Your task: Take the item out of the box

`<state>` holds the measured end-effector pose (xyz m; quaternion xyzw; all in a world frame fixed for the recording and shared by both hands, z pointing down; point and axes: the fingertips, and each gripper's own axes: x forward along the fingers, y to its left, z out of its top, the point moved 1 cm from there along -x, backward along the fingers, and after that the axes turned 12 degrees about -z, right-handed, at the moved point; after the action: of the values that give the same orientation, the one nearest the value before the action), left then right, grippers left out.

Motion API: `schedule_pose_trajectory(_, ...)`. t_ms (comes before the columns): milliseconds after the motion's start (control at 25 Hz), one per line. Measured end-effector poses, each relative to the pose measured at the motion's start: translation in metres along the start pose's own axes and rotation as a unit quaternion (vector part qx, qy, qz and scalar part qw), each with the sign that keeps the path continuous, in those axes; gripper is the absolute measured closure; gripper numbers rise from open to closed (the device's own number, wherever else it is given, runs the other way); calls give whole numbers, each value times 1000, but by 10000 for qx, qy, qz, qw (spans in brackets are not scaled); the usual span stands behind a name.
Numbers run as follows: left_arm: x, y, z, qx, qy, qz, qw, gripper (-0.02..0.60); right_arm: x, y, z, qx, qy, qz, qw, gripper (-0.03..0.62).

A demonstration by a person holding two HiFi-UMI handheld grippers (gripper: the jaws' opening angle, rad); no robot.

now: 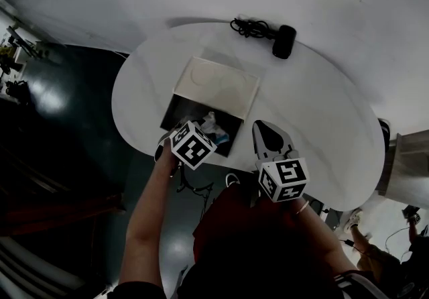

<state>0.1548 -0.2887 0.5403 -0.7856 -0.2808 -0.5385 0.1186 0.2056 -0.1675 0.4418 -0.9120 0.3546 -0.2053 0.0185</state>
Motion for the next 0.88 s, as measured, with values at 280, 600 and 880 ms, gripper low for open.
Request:
schedule_pose_trajectory(280, 13, 3, -1, 151, 310, -228, 9991, 373, 6, -5, -2, 40, 70, -77, 9999, 579)
schedule_pose_trajectory(600, 26, 2, -4, 318, 527, -264, 9978, 408, 9, -4, -3, 17, 113, -107, 9999, 579)
schedule_pose_trajectory(880, 29, -2, -4, 487, 661, -237, 9963, 462, 8, 0, -4, 39, 104, -80, 9999, 579)
